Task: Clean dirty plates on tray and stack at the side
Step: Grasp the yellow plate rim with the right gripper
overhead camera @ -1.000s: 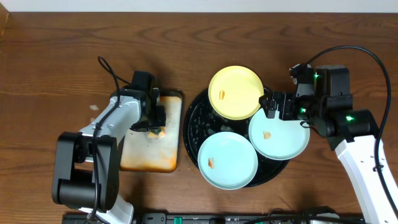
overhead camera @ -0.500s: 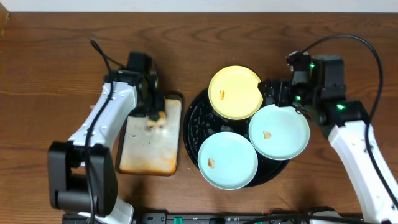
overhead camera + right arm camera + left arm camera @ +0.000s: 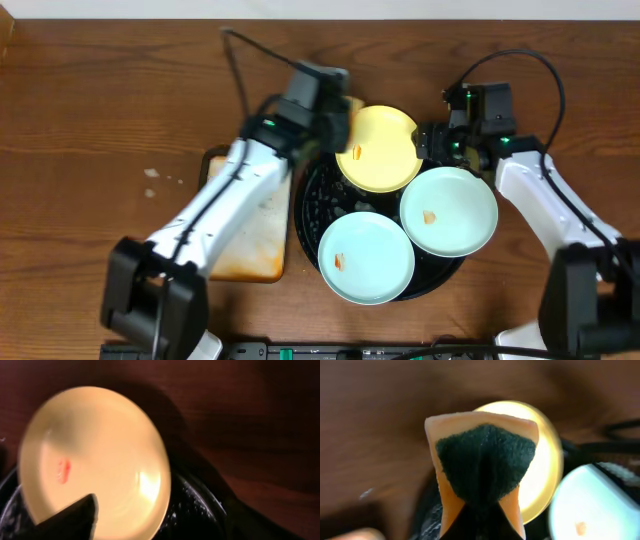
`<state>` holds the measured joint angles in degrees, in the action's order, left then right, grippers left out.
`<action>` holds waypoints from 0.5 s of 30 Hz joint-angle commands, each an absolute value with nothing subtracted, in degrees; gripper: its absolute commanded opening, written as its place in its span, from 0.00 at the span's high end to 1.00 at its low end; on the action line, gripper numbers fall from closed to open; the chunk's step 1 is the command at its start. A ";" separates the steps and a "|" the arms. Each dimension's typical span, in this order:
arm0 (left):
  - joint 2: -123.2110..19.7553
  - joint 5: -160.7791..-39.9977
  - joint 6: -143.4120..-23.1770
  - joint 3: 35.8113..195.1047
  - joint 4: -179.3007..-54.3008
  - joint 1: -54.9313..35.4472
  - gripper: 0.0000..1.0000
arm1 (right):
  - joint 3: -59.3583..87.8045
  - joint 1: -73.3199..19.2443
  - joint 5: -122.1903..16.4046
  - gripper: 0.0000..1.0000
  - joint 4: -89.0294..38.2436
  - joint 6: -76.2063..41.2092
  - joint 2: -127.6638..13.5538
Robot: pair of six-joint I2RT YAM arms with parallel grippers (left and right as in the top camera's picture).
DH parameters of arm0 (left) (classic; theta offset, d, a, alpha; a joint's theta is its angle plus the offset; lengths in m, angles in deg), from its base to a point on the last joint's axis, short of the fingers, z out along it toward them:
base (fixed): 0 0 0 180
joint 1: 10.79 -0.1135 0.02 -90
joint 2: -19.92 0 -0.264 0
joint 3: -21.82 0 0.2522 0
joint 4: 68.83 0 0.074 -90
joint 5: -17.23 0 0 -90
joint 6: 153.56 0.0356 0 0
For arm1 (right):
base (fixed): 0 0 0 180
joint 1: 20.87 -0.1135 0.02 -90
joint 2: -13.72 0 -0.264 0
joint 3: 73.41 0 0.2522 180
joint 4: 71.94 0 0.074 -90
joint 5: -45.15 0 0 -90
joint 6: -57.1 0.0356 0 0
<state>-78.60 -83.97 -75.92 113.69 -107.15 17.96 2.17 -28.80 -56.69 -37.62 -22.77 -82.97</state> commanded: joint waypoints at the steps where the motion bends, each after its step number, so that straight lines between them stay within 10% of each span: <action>1: -82.99 -83.60 -78.78 115.00 -103.11 20.76 0.93 | 3.02 -28.47 -55.88 0.34 -39.70 -23.36 -87.10; 8: -87.54 -82.20 -81.73 115.00 -101.14 21.39 0.92 | 3.00 -28.47 -55.83 0.78 -42.67 -23.33 -90.81; 15: -88.04 -82.20 -81.71 115.00 -99.89 21.44 0.92 | 3.00 -28.45 -57.34 0.68 -42.76 -23.03 -93.00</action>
<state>-88.41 -82.92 -81.16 113.84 -100.38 21.52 2.17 -28.80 -56.23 -42.63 -22.92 -91.69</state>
